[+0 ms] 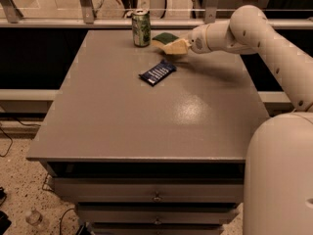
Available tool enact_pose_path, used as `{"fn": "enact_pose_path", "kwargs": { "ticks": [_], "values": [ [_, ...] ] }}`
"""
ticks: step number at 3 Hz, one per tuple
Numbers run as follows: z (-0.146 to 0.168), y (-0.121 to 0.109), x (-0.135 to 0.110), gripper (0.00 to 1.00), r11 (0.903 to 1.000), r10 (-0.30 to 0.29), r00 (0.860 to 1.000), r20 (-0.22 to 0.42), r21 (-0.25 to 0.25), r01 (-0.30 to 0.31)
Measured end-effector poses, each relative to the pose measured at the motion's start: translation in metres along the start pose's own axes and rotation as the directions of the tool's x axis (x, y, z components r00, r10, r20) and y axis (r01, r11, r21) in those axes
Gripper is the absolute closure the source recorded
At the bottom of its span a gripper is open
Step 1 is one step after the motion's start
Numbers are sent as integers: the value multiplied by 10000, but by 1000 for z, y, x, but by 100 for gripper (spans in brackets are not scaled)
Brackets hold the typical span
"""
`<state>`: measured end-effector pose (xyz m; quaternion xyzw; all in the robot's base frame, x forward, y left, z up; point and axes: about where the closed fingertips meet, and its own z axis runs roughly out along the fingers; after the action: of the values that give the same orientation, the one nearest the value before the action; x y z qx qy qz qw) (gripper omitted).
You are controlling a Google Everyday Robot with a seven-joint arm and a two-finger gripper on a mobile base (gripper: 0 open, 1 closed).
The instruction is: Move sponge near green can
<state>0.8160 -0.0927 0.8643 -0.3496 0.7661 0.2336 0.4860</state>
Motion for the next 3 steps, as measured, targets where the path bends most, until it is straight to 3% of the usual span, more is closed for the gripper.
{"fn": "enact_pose_path", "kwargs": {
  "ticks": [2,3],
  "values": [
    [7,4,1,12,9999,12,10000,-28,-100,-13],
    [10,5,2,0,9999,18,10000,-41,-144,-19]
  ]
}}
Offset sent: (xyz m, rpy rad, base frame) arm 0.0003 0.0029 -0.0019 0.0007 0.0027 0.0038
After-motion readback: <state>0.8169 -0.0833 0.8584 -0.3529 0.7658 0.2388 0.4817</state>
